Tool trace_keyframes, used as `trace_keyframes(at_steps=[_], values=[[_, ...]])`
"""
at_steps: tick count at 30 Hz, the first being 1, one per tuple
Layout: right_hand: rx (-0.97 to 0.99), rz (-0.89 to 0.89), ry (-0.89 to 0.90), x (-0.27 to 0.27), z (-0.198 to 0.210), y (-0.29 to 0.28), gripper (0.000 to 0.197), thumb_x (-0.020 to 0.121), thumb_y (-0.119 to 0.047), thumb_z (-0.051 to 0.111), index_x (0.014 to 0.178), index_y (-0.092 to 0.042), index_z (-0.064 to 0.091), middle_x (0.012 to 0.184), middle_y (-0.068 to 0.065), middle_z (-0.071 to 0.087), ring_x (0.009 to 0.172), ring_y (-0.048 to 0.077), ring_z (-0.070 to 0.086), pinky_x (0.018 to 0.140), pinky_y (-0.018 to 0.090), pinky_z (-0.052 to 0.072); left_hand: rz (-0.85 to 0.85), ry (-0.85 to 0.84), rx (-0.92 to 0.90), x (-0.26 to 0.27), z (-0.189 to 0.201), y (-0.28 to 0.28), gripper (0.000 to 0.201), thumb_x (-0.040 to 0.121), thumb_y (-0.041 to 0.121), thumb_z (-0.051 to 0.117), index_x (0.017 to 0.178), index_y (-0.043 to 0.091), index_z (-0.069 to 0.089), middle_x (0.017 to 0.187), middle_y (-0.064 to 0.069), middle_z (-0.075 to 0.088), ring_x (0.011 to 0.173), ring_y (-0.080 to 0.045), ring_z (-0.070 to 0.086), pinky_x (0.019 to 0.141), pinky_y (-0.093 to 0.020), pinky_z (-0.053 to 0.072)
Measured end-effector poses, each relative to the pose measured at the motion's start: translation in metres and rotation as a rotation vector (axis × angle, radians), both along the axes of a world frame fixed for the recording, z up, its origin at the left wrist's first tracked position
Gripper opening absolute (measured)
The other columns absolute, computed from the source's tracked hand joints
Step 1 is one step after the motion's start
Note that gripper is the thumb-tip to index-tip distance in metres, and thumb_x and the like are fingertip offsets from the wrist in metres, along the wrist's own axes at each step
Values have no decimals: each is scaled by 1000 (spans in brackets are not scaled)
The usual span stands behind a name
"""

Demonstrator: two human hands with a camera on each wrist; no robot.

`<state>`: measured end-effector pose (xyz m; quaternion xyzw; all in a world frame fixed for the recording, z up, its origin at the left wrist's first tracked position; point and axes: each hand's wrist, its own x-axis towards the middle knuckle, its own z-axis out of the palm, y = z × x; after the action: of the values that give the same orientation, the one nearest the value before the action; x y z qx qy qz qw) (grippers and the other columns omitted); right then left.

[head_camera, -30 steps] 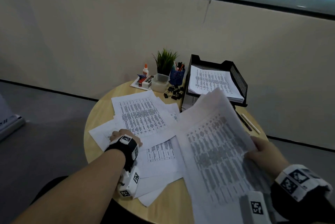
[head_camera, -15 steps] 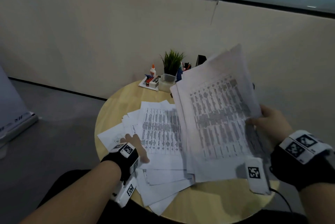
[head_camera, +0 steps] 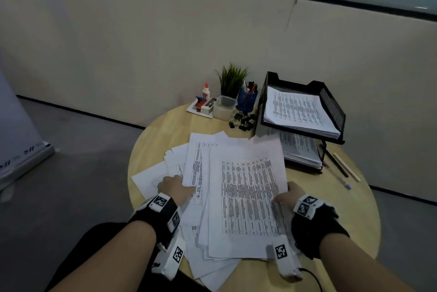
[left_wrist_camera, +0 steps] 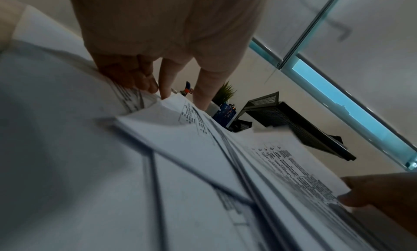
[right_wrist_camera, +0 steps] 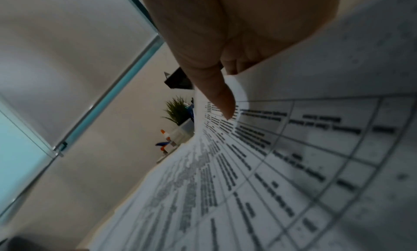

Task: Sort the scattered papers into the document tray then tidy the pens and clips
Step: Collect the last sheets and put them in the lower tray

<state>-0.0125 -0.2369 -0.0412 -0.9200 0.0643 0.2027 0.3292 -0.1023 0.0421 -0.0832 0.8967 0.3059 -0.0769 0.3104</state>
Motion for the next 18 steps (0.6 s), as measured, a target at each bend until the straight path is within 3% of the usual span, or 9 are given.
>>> trace_keyframes(at_steps=[2,4,5,7,9,12,13,15,18], values=[[-20,14,31,5,-9,5,46,79,-3,69,120,7,52,114,20,61,96,30,59,83,35,49,3,-28,-32,2,0,-2,26,81,39,61,75,14,58,88,-9,58,84,-26,59,74,-29,46],[-32,28,51,7,-13,9,50,76,-4,72,120,6,51,113,21,61,95,29,60,85,36,51,4,-109,-109,4,-4,-5,37,79,31,60,53,18,36,60,-2,40,57,-18,42,54,-27,30],[-46,30,61,9,-15,11,52,75,-6,73,121,3,48,114,21,60,98,29,59,85,36,50,12,-145,-176,6,-5,-7,41,78,28,60,53,18,29,57,-1,31,53,-17,33,53,-27,21],[-85,39,71,10,-17,12,63,76,-14,73,129,-1,42,120,18,57,103,30,57,88,36,49,32,-195,-288,10,-5,-10,38,85,23,61,62,18,31,66,-1,32,61,-16,35,57,-27,23],[-108,54,86,11,-18,12,67,76,-20,73,133,-3,42,124,15,55,110,30,56,89,32,47,97,-197,-438,13,-5,-11,25,86,21,64,82,17,39,86,-5,41,84,-20,47,73,-30,40],[-78,82,101,12,-19,15,54,77,-16,73,126,-5,53,126,13,58,105,26,58,80,28,46,133,-247,-719,13,-10,-13,23,79,16,72,82,8,51,96,-12,56,94,-28,58,88,-40,48],[-83,101,113,11,-19,17,50,79,-15,72,124,-4,55,124,14,59,97,24,57,77,26,46,118,-244,-737,12,-12,-15,21,79,14,73,92,5,60,102,-14,63,98,-30,61,94,-44,47],[-100,140,116,10,-18,19,41,81,-9,68,120,-1,58,119,15,62,89,21,53,68,22,46,100,-252,-739,10,-14,-22,36,81,10,70,115,4,61,115,-12,65,106,-29,61,100,-43,45],[-97,156,85,11,-25,17,37,80,-2,68,115,2,60,114,16,64,85,21,53,50,15,39,95,-226,-496,10,-13,-28,30,81,22,64,108,9,63,112,-8,65,101,-25,61,89,-30,48]])
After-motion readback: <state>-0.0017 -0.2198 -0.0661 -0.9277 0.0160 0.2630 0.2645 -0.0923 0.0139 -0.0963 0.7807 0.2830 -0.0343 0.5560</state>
